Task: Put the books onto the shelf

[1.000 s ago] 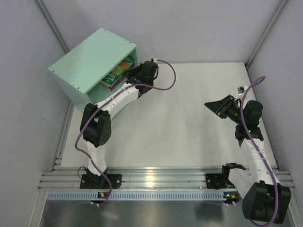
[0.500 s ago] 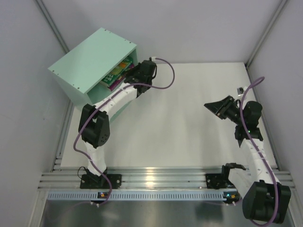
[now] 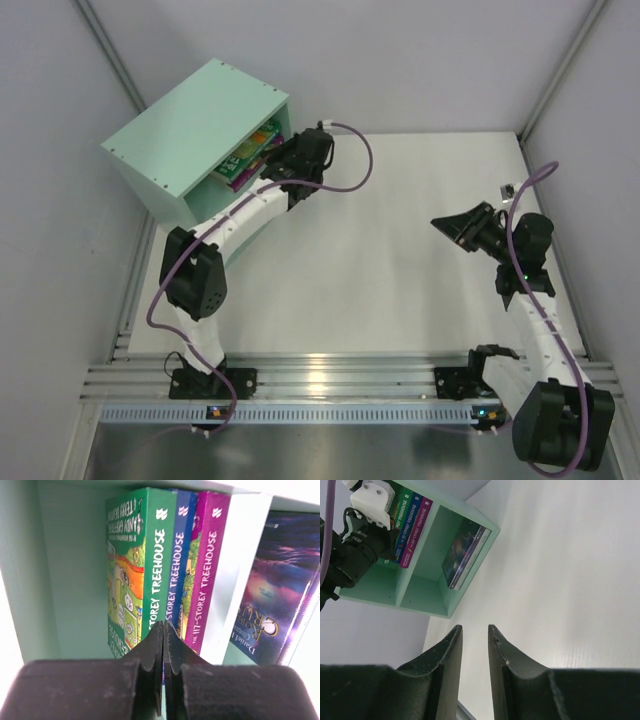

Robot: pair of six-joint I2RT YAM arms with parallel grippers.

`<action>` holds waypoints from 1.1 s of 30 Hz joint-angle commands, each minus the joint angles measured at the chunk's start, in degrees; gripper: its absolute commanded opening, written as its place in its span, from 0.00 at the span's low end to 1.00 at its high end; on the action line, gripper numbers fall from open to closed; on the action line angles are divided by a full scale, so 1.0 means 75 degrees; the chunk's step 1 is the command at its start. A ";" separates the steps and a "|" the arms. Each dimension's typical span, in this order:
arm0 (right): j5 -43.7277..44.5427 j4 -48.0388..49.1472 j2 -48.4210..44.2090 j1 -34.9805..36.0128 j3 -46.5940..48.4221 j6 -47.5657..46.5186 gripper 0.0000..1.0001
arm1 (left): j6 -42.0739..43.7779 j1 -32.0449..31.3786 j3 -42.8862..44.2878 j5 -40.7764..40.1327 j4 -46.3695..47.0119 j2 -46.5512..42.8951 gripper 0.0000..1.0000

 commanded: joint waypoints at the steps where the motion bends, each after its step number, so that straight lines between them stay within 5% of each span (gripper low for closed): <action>1: -0.0097 0.0482 -0.0085 -0.0110 0.0102 0.0064 0.27 | -0.0145 0.0095 -0.0084 -0.0316 0.0060 -0.0383 0.00; 14: -0.0073 0.0435 -0.0308 -0.0110 0.0056 0.0134 0.27 | -0.0239 0.0446 -0.0060 -0.0199 -0.0081 -0.0465 0.00; 22: -0.0015 0.0447 -0.0284 -0.0110 -0.0003 0.0099 0.27 | -0.0625 0.0072 -0.0224 0.0936 -0.0362 -0.0594 0.00; 33: -0.0003 0.0459 -0.0249 -0.0110 -0.0062 0.0064 0.26 | -0.0380 0.0165 0.0034 0.0587 -0.0046 0.0378 0.00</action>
